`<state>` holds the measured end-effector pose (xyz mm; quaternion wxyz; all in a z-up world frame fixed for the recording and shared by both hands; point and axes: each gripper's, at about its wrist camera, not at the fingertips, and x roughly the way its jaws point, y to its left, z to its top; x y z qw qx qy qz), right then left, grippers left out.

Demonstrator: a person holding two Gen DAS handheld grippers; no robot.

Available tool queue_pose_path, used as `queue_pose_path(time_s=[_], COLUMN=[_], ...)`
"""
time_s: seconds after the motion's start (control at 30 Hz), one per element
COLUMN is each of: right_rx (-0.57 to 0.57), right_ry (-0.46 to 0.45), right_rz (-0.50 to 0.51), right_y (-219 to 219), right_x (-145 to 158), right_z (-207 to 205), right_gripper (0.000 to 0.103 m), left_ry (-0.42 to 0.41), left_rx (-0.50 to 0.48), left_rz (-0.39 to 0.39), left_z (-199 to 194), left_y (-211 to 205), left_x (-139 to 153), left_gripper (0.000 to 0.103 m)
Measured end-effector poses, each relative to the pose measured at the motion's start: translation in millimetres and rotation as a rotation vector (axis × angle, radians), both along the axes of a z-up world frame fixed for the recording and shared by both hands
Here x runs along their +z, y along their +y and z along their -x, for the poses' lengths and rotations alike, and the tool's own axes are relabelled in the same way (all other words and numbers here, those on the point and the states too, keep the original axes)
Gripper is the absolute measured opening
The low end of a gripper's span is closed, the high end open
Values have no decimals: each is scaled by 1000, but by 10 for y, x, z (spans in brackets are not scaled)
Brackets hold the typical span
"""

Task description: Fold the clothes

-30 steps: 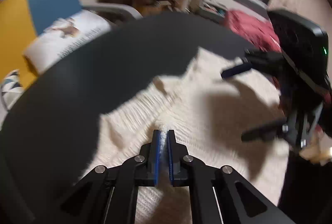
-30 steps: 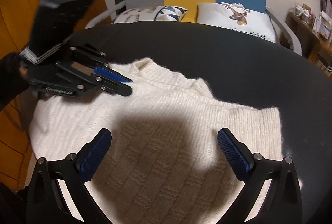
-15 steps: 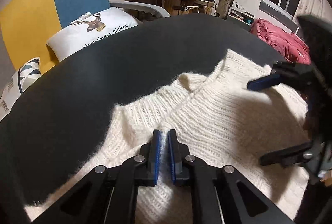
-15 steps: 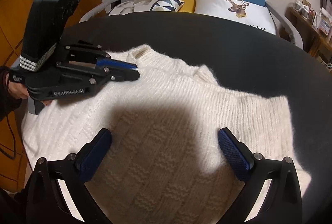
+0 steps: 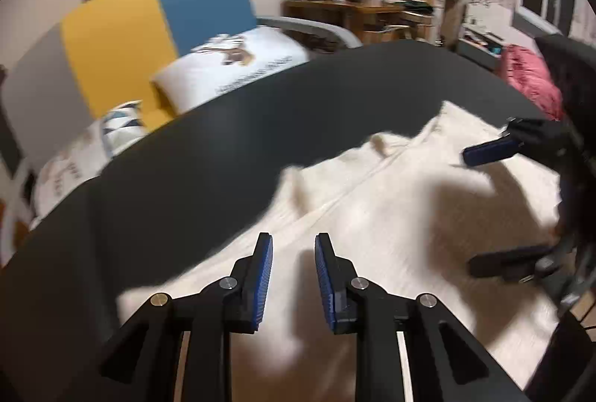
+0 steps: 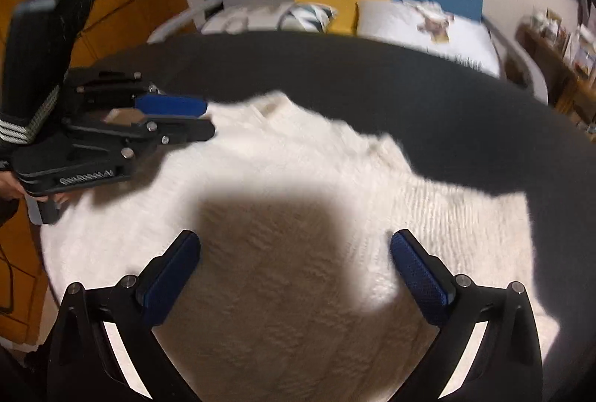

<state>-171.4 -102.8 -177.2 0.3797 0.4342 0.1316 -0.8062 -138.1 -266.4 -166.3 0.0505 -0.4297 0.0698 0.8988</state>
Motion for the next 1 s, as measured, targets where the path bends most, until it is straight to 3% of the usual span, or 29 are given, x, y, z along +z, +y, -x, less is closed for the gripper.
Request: queue_pose_path(time_s=[0.1, 0.23, 0.33, 0.4, 0.47, 0.57, 0.87, 1.0], right_rx=[35, 70, 46, 35, 29, 50, 73, 75], right_ry=[-11, -21, -55, -23, -13, 12, -20, -56], right_rz=[71, 56, -8, -36, -38, -20, 115, 183], right_y=[-60, -233, -306, -314, -323, -286, -105, -32], right_x=[131, 105, -81, -142, -140, -166, -206, -196], right_z=[-163, -215, -134, -108, -113, -157, -126, -95], right_gripper=[103, 103, 103, 103, 103, 103, 103, 103], left_ry=[7, -21, 14, 38, 75, 75, -132, -194], left_rx=[59, 154, 175, 185, 104, -58, -346, -406], left_rz=[47, 107, 10, -53, -75, -10, -145, -127], left_z=[-221, -407, -475, -519, -519, -411, 101, 225], left_y=[-112, -287, -412, -494, -529, -501, -538, -448], left_x=[32, -117, -96, -76, 41, 137, 14, -64], left_gripper=[26, 30, 30, 30, 31, 33, 38, 43])
